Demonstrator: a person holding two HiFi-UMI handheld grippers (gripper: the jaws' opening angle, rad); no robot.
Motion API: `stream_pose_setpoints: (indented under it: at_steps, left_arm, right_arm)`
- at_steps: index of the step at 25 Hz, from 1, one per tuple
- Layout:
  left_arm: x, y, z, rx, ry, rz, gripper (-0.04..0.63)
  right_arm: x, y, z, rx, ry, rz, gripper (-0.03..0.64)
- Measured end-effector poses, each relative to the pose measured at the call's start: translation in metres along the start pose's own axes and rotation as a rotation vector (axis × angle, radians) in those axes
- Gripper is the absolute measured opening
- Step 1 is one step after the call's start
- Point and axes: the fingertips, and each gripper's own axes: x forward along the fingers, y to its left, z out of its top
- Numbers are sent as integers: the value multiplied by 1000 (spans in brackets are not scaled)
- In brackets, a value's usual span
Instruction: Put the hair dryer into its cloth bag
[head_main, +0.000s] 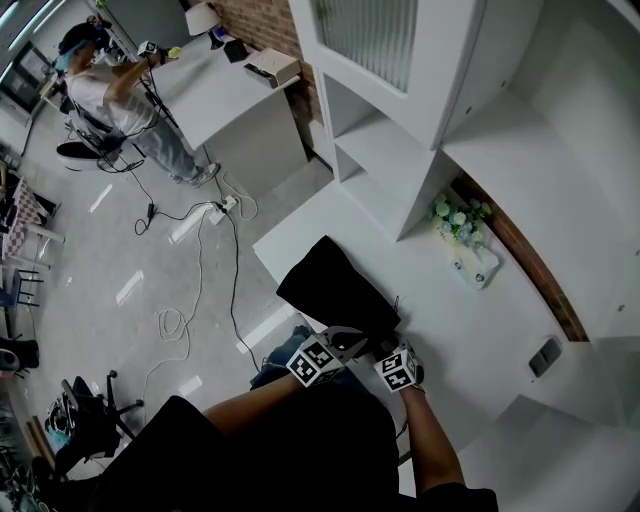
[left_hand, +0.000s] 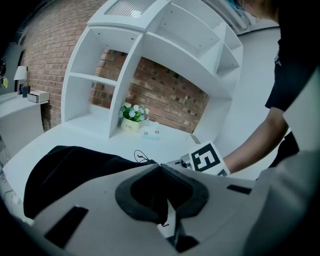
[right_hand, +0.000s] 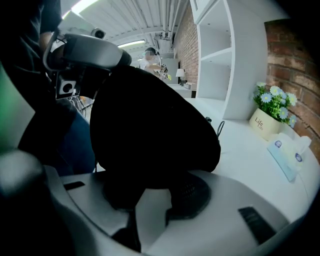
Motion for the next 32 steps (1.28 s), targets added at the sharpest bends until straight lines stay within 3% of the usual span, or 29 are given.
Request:
stream_pose_setpoints:
  at_steps: [18,32]
  left_arm:
    - [-9,-3,9,-19,-36,-11,26]
    - [-4,-4,-15,-40,7,10,26]
  right_arm:
    - [24,0,46,41,-63,28,127]
    - [6,8,36,55,-80,44,169]
